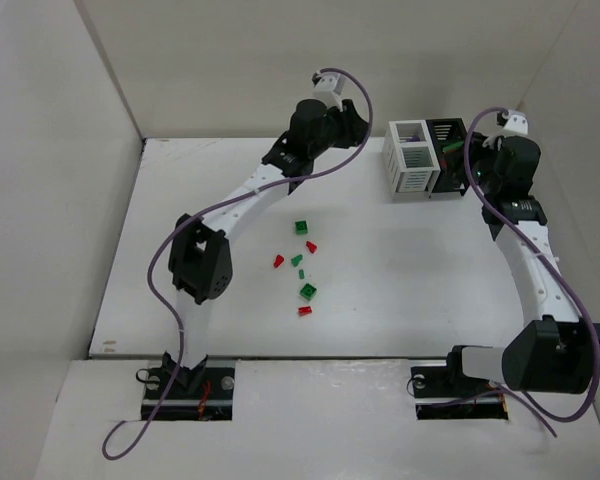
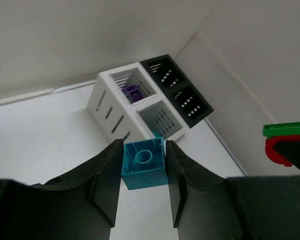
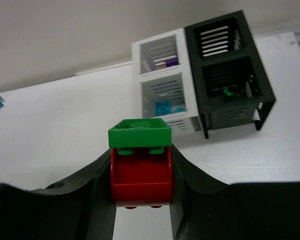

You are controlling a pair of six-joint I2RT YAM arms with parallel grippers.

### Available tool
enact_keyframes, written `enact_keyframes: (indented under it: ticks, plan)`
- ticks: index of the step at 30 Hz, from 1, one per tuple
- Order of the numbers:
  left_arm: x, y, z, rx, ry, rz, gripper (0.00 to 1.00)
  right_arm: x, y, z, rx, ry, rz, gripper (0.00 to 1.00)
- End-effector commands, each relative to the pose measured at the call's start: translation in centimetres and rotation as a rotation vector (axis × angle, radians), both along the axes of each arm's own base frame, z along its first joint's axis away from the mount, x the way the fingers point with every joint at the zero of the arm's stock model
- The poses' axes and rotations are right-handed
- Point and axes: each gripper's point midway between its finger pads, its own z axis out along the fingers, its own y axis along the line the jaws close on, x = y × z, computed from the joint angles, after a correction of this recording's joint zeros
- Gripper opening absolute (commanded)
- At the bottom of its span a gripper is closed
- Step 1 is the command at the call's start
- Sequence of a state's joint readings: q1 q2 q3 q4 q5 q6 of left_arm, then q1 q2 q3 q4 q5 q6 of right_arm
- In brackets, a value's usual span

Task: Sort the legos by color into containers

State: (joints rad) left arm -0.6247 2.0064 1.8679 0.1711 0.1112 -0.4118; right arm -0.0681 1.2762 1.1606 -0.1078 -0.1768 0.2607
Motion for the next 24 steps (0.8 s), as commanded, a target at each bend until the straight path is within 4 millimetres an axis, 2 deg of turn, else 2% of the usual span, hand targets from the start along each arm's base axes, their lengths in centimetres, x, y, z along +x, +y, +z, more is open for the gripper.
enact_keyframes:
  ticks: [1, 2, 3, 6, 7, 8, 9, 10, 13, 14, 15, 17, 18, 19, 20, 21, 23, 24]
  plan:
    - [-1.1, -4.3, 6.5, -0.099, -0.180, -0.180, 0.10, -0.7, -3.1, -0.4, -0.014, 0.022, -0.151, 0.00]
    - [-1.3, -5.2, 6.6, -0.105, -0.188, -0.204, 0.10, -0.8, -3.7, -0.4, -0.008, 0.022, -0.174, 0.00]
    - [-0.4, -5.9, 5.1, -0.097, -0.175, -0.205, 0.10, -0.9, -4.3, -0.6, -0.011, 0.032, -0.197, 0.00]
    - [-0.5, -7.6, 6.1, -0.122, -0.212, -0.233, 0.12, -1.1, -4.7, -0.2, -0.009, 0.023, -0.226, 0.00]
    - [-0.3, -8.6, 4.7, -0.124, -0.194, -0.243, 0.14, -1.1, -4.9, -0.2, -0.011, 0.023, -0.235, 0.00]
    - [-0.2, -9.0, 5.7, -0.151, -0.236, -0.257, 0.14, -1.1, -4.8, -0.7, 0.000, 0.032, -0.238, 0.00]
    - [-0.2, -9.4, 5.6, -0.179, -0.225, -0.271, 0.15, -1.2, -5.4, -0.7, -0.003, 0.032, -0.257, 0.00]
    - [0.4, -10.2, 4.0, -0.188, -0.211, -0.281, 0.15, -1.3, -5.4, -0.3, -0.003, 0.023, -0.257, 0.00]
    - [0.7, -11.4, 5.4, -0.276, -0.276, -0.281, 0.15, -1.4, -5.6, -0.8, -0.005, 0.032, -0.268, 0.00]
    - [1.2, -12.6, 3.5, -0.277, -0.269, -0.271, 0.15, -1.4, -5.9, -0.8, -0.005, 0.032, -0.277, 0.00]
    - [1.6, -12.4, 4.9, -0.306, -0.309, -0.250, 0.15, -1.4, -5.9, -0.8, -0.005, 0.032, -0.277, 0.00]
    - [1.9, -13.4, 3.8, -0.307, -0.342, -0.209, 0.15, -1.5, -5.9, -1.2, -0.005, 0.041, -0.277, 0.00]
    - [1.7, -13.3, 5.1, -0.333, -0.388, -0.184, 0.15, -1.5, -5.8, -1.2, -0.003, 0.041, -0.267, 0.00]
    - [2.3, -13.5, 4.0, -0.329, -0.388, -0.131, 0.16, -1.5, -5.6, -1.2, 0.000, 0.041, -0.258, 0.00]
    - [2.7, -13.1, 4.4, -0.334, -0.404, -0.095, 0.16, -1.7, -5.6, -1.3, 0.000, 0.041, -0.258, 0.00]
    - [2.8, -13.6, 3.6, -0.341, -0.419, -0.080, 0.16, -1.7, -5.3, -1.3, 0.003, 0.041, -0.246, 0.00]
    - [3.7, -13.1, 2.7, -0.367, -0.411, -0.022, 0.16, -1.7, -5.2, -1.3, 0.005, 0.041, -0.237, 0.00]
    - [4.1, -13.2, 1.5, -0.371, -0.400, -0.012, 0.16, -1.9, -5.2, -0.9, 0.005, 0.030, -0.237, 0.00]
